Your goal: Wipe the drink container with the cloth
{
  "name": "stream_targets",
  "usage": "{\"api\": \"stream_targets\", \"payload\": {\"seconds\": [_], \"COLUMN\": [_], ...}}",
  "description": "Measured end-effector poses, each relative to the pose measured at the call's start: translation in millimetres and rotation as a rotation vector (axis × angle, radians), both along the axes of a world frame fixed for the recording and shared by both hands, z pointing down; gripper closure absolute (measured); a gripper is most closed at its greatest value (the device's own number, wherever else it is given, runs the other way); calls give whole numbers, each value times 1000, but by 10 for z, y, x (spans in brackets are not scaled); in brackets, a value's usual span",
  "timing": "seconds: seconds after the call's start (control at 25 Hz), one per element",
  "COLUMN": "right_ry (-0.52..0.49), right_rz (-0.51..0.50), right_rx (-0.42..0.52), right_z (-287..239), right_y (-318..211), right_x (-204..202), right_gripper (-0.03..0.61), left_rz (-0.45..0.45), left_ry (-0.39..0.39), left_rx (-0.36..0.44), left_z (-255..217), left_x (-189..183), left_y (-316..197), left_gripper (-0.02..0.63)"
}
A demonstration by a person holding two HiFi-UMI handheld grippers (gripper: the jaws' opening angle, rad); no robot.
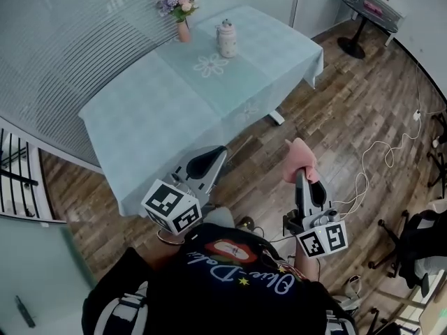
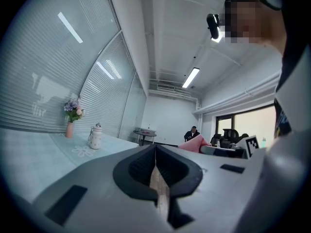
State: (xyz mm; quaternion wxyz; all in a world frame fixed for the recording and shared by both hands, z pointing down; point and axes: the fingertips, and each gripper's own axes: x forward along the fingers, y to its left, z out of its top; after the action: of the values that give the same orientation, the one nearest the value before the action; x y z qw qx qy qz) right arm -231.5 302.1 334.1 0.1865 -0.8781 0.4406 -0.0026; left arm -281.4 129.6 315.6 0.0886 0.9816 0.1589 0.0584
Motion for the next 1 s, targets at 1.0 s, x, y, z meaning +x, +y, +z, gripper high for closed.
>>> {"api": "stream_targets", "payload": {"seconds": [1.0], "right_ry": [32], "right_rz": [-46], "right_rx": [-102], "right_z": [-51], "right_y": [-746], "right_x": [1850], "right_gripper": [554], "left_rz": [-50], "left_ry": [23], "left_rx": [3], "left_z": [227], "left_x": [1991], "left_y": [-817], "left_gripper": [609]}}
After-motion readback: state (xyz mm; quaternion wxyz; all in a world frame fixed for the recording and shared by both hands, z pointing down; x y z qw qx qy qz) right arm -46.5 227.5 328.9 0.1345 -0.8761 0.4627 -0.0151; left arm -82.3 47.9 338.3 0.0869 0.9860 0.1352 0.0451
